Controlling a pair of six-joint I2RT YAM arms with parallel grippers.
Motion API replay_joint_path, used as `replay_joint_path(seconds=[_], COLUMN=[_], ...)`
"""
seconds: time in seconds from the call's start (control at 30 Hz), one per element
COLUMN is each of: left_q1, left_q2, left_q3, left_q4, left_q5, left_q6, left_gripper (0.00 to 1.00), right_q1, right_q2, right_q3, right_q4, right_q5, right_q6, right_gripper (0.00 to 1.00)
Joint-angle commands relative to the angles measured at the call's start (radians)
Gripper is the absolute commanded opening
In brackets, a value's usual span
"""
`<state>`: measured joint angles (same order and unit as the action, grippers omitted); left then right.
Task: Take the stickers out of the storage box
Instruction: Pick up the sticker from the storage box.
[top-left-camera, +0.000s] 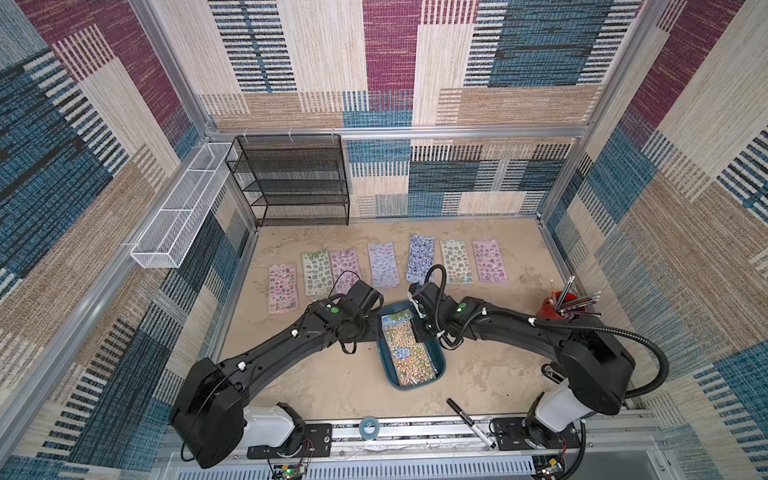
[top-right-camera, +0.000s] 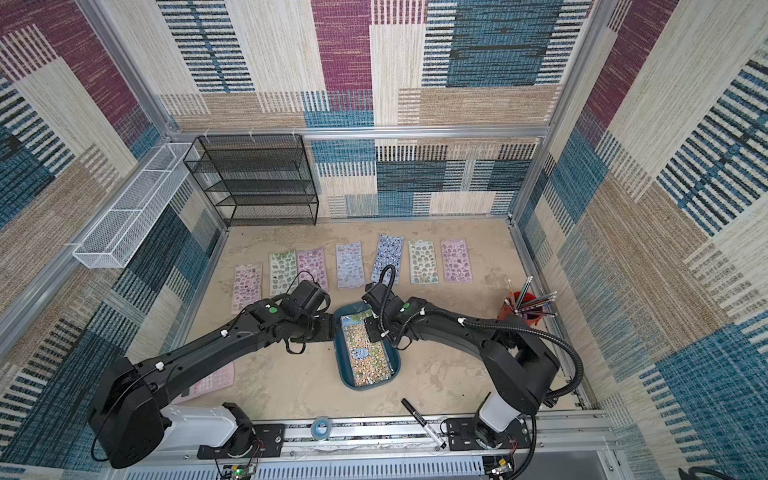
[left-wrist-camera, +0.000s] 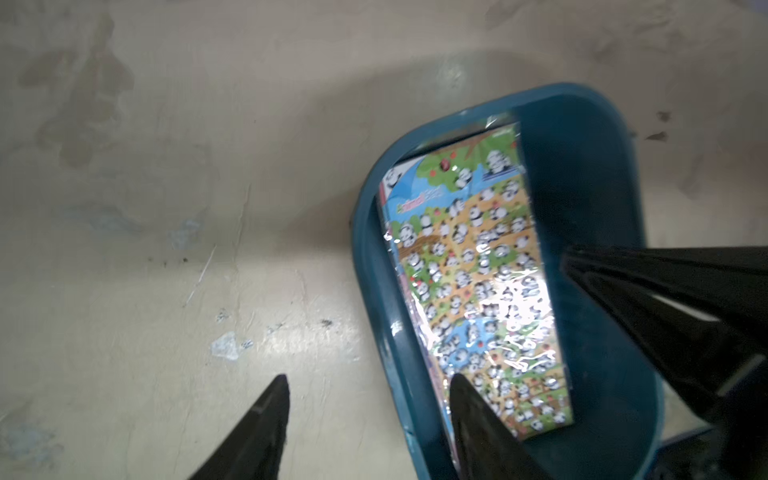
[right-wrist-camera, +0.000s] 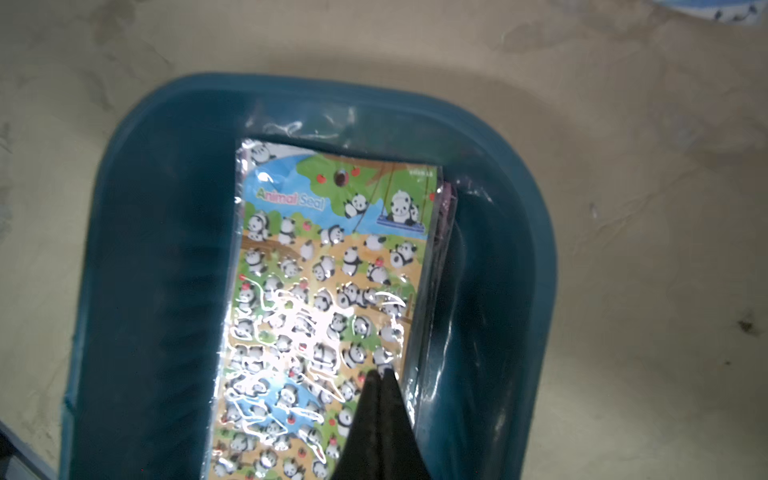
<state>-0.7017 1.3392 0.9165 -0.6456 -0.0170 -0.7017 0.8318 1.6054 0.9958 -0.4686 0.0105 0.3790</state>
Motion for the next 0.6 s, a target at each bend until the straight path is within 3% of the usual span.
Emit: replay_joint_path(seconds=[0.0, 0.2, 0.43, 0.57], left_q1=[-0.010, -0.051, -0.066, -0.067], left_q2=[0.023, 0.134, 0.285, 0.296], left_q3=[-0.043, -0.004, 0.050, 0.059], left_q4=[0.081, 0.191, 0.241, 0.233], left_q5=[0.068, 0.095, 0.156, 0.155], left_q6=[-0.077, -0.091, -0.085, -0.085], left_gripper=[0.63, 0.64, 0.50, 0.38], right_q1=[0.006, 0.036, 0.045, 0.044], right_q2=[0.031, 0.115, 0.122, 0.113], right_q3=[-0.006, 0.002, -0.066, -0.076], right_q4=[0.022, 0.074, 0.251, 0.230], right_q5=[-0.010, -0.094, -0.322, -0.265], right_q6=[-0.005, 0.021, 0.103, 0.112], right_gripper=[0.00, 0.00, 0.00, 0.00])
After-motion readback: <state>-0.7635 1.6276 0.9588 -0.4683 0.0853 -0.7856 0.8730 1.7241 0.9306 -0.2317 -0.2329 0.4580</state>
